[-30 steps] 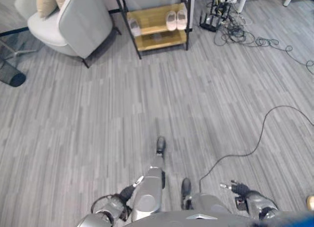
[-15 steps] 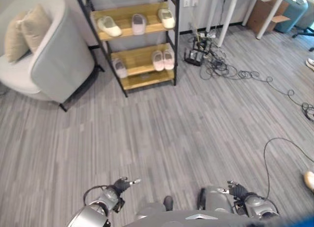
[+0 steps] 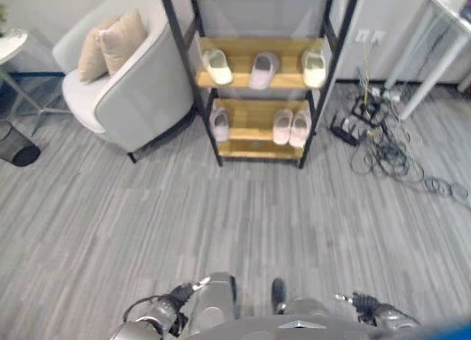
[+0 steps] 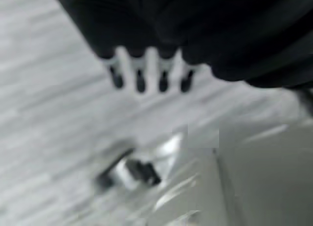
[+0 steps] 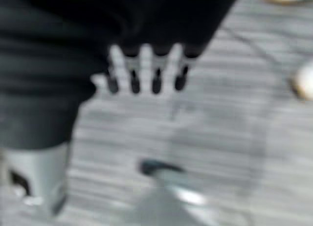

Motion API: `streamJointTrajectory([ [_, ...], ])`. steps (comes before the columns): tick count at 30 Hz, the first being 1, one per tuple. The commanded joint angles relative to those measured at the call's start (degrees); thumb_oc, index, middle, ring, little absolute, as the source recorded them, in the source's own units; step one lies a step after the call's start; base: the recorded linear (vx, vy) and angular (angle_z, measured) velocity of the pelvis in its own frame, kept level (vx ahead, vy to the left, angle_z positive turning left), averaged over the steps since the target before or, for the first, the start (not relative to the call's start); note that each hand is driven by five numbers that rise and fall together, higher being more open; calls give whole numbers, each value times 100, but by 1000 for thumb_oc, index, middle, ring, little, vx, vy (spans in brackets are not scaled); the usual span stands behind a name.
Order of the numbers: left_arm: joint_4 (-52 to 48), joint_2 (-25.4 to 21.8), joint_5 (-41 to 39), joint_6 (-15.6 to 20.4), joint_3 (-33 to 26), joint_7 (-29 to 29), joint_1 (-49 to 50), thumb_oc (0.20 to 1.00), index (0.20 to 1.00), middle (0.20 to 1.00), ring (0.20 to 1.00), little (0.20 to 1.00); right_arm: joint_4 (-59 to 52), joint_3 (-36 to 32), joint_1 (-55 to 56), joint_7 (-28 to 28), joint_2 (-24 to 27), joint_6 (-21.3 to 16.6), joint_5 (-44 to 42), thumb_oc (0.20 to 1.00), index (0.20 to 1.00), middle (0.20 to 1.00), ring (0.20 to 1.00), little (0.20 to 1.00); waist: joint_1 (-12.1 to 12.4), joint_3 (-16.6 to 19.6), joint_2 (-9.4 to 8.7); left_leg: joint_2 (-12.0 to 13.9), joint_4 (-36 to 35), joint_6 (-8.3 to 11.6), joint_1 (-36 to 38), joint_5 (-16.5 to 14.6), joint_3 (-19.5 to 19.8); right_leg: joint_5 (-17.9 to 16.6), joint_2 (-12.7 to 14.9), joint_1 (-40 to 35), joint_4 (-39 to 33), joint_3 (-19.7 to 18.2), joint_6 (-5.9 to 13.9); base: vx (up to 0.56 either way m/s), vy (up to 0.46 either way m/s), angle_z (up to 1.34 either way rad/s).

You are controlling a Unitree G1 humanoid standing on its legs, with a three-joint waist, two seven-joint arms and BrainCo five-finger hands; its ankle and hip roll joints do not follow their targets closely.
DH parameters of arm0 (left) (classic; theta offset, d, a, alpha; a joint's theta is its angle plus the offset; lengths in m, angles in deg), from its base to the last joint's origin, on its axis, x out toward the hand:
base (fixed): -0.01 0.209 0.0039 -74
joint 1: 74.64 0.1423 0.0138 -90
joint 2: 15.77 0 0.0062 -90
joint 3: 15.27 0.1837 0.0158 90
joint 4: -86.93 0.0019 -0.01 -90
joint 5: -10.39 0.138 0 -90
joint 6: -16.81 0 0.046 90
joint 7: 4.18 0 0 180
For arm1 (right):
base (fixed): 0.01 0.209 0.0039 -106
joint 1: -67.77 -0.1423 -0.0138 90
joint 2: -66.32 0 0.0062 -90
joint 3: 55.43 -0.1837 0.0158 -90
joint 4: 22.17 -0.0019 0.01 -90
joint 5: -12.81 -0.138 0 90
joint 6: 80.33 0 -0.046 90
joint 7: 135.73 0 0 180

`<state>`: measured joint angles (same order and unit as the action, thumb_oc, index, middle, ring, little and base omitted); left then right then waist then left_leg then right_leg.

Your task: Arrange the slippers neatly on the shoe rack.

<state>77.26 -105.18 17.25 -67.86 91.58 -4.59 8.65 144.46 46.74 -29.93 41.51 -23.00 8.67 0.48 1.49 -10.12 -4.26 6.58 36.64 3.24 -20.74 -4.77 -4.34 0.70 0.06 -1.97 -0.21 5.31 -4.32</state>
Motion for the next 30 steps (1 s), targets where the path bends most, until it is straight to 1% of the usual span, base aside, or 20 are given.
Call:
streamJointTrajectory([
  [1, 159, 48, -131, -155, -57, -110, 209, 1000, 1000, 1000, 1000, 1000, -314, 11, 244, 172, 319, -154, -83, 1000, 1000, 1000, 1000, 1000, 233, 100, 125, 287, -2715, 59, 553, 836, 351, 856, 394, -229, 433, 89, 746, 468, 193, 15],
  [2, 159, 47, -131, -155, -57, -110, 208, 1000, 1000, 1000, 1000, 1000, -314, 11, 243, 172, 319, -154, -83, 1000, 1000, 1000, 1000, 1000, 233, 95, 124, 285, -2721, 59, 561, 839, 349, 856, 396, -235, 432, 89, 746, 651, 327, 20],
  [3, 172, 55, -204, -144, -69, -127, 231, 1000, 1000, 1000, 1000, 1000, -396, 58, 235, 225, 257, -173, -46, 1000, 1000, 1000, 1000, 1000, 361, 116, 150, 444, -3320, 151, 352, 1130, 633, 999, 423, -528, 388, 44, 804, 334, 184, 12],
  [4, 172, 53, -204, -144, -69, -127, 232, 1000, 1000, 1000, 1000, 1000, -397, 58, 236, 226, 255, -173, -46, 1000, 1000, 1000, 1000, 1000, 360, 97, 138, 432, -3345, 150, 389, 1138, 626, 1007, 436, -554, 386, 47, 806, 622, 382, 16],
  [6, 340, 115, -136, -184, -173, -121, 405, 1000, 1000, 1000, 1000, 1000, -404, 19, 334, 211, 90, -189, 21, 1000, 1000, 1000, 1000, 1000, 468, 232, 133, 421, -3609, 250, 447, 1270, 773, 1019, 560, -829, 370, -149, 950, 534, 385, -9],
  [7, 360, 111, -116, -182, -176, -109, 465, 1000, 1000, 1000, 1000, 1000, -394, -30, 384, 218, 69, -187, 27, 1000, 1000, 1000, 1000, 1000, 510, 277, 129, 365, -3426, 238, 409, 1296, 812, 1000, 646, -923, 383, -180, 1018, 433, 371, -58],
  [9, 376, 103, 33, -198, -133, -89, 540, 1000, 1000, 1000, 1000, 1000, -401, -120, 421, 219, 30, -161, 71, 1000, 1000, 1000, 1000, 1000, 492, 343, 75, 141, -3073, 151, 339, 1122, 754, 818, 889, -786, 666, -299, 1185, 305, 306, -75],
  [10, 376, 101, 33, -198, -132, -89, 541, 1000, 1000, 1000, 1000, 1000, -403, -121, 423, 220, 28, -160, 71, 1000, 1000, 1000, 1000, 1000, 498, 347, 68, 136, -3062, 148, 334, 1113, 745, 823, 898, -779, 671, -306, 1189, 220, 261, -46],
  [11, 366, 98, 103, -195, -86, -91, 563, 1000, 1000, 1000, 1000, 1000, -415, -130, 472, 211, -11, -155, 74, 1000, 1000, 1000, 1000, 1000, 477, 354, 43, 1, -2949, 44, 363, 981, 691, 598, 1034, -630, 956, -389, 1241, 197, 359, -36],
  [12, 300, 53, 104, -194, -49, -125, 511, 1000, 1000, 1000, 1000, 1000, -495, -118, 425, 193, -43, -152, 2, 1000, 1000, 1000, 1000, 1000, 367, 265, 92, -148, -2871, -137, 500, 820, 578, -56, 1228, -83, 1832, -538, 1228, 241, 472, -32],
  [13, 250, 26, 58, -200, -40, -127, 460, 1000, 1000, 1000, 1000, 1000, -567, -93, 388, 203, -55, -150, -11, 1000, 1000, 1000, 1000, 1000, 335, 212, 120, -202, -2853, -218, 569, 725, 479, -308, 1311, 155, 2145, -496, 1206, 191, 414, -28],
  [14, 219, 0, 25, -194, -37, -136, 428, 1000, 1000, 1000, 1000, 1000, -614, -72, 376, 207, -58, -153, -2, 1000, 1000, 1000, 1000, 1000, 325, 198, 155, -229, -2860, -278, 658, 640, 402, -352, 1413, 276, 2337, -353, 1172, 99, 194, -12],
  [16, 219, 0, 25, -194, -37, -136, 428, 1000, 1000, 1000, 1000, 1000, -614, -72, 376, 207, -58, -153, -2, 1000, 1000, 1000, 1000, 1000, 325, 198, 154, -229, -2860, -278, 658, 640, 401, -351, 1414, 277, 2338, -353, 1172, 118, 114, -5],
  [18, 89, -112, -128, -146, -55, -212, 319, 1000, 1000, 1000, 1000, 1000, -752, 1, 350, 245, -54, -200, -48, 1000, 1000, 1000, 1000, 1000, 128, 144, 240, -408, -2961, -367, 1145, 359, 272, -6, 1134, 661, 2074, -39, 1016, 344, 216, 12],
  [19, 88, -112, -128, -146, -55, -212, 321, 1000, 1000, 1000, 1000, 1000, -752, 2, 352, 246, -54, -200, -48, 1000, 1000, 1000, 1000, 1000, 123, 129, 238, -410, -2956, -364, 1163, 349, 276, 7, 1136, 641, 2080, -34, 1015, 332, 65, 17],
  [20, 53, -118, -230, -110, -97, -233, 285, 1000, 1000, 1000, 1000, 1000, -799, 43, 328, 290, -45, -224, -17, 1000, 1000, 1000, 1000, 1000, 43, 100, 263, -445, -3098, -347, 1406, 253, 239, 60, 1063, 835, 1483, 198, 1054, 270, -28, 4],
  [24, 11, -70, -255, -65, -102, -249, 279, 1000, 1000, 1000, 1000, 1000, -941, 161, 288, 294, -61, -251, 41, 1000, 1000, 1000, 1000, 1000, -119, -36, 276, -384, -3263, -273, 1905, 69, 160, -257, 1018, 1225, 608, 492, 1223, 273, -97, -5],
  [27, -11, -47, -225, -23, -87, -246, 265, 1000, 1000, 1000, 1000, 1000, -933, 149, 311, 291, -45, -263, 76, 1000, 1000, 1000, 1000, 1000, -183, -54, 290, -352, -3265, -221, 2091, -57, 210, -360, 1026, 1348, 468, 349, 1285, 290, -170, -1],
  [28, -16, -25, -145, 5, -51, -242, 274, 1000, 1000, 1000, 1000, 1000, -851, 121, 446, 314, 15, -261, 131, 1000, 1000, 1000, 1000, 1000, -201, 16, 232, -402, -3150, -180, 2169, -238, 298, -345, 996, 1163, 328, 201, 1273, 312, -227, 20],
  [30, -44, 22, -194, 21, -56, -256, 355, 1000, 1000, 1000, 1000, 1000, -757, 86, 532, 324, 47, -269, 142, 1000, 1000, 1000, 1000, 1000, -217, 124, 260, -310, -2959, -68, 2251, -308, 399, -248, 890, 1069, 500, 101, 1152, 313, -224, 35],
])
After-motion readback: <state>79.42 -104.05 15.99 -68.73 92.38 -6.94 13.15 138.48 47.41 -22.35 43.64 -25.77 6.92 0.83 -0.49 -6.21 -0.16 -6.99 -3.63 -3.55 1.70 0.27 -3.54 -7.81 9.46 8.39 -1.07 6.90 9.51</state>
